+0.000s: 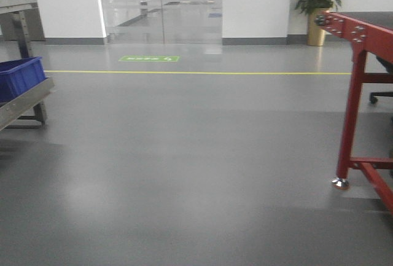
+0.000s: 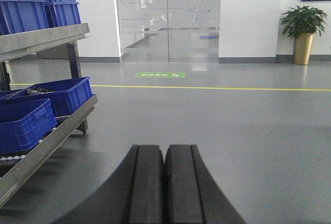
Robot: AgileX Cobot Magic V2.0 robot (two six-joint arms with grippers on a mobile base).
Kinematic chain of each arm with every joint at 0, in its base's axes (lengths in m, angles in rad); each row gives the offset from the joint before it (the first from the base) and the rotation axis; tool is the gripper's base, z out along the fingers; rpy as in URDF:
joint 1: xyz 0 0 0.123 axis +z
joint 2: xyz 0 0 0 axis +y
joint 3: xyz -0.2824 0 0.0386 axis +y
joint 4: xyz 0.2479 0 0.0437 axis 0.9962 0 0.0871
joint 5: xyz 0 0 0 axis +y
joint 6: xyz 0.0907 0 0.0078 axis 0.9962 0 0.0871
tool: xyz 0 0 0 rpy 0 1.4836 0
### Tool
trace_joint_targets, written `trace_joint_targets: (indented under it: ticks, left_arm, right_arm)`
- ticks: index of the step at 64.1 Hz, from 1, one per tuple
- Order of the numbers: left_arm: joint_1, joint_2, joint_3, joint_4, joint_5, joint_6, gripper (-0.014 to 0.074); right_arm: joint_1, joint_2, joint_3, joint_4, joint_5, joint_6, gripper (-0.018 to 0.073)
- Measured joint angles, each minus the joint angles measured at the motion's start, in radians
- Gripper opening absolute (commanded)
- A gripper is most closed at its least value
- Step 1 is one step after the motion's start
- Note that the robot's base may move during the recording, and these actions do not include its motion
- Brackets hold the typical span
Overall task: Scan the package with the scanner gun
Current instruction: 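Drive the base forward and turn toward the red conveyor table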
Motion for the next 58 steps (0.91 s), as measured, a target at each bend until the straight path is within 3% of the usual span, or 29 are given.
trace_joint_targets:
  ticks: [58]
  left_arm:
    - [0.000, 0.000, 0.000, 0.000, 0.000, 0.000, -0.0111]
  right_arm:
    - [0.000, 0.000, 0.000, 0.000, 0.000, 0.000, -0.0154]
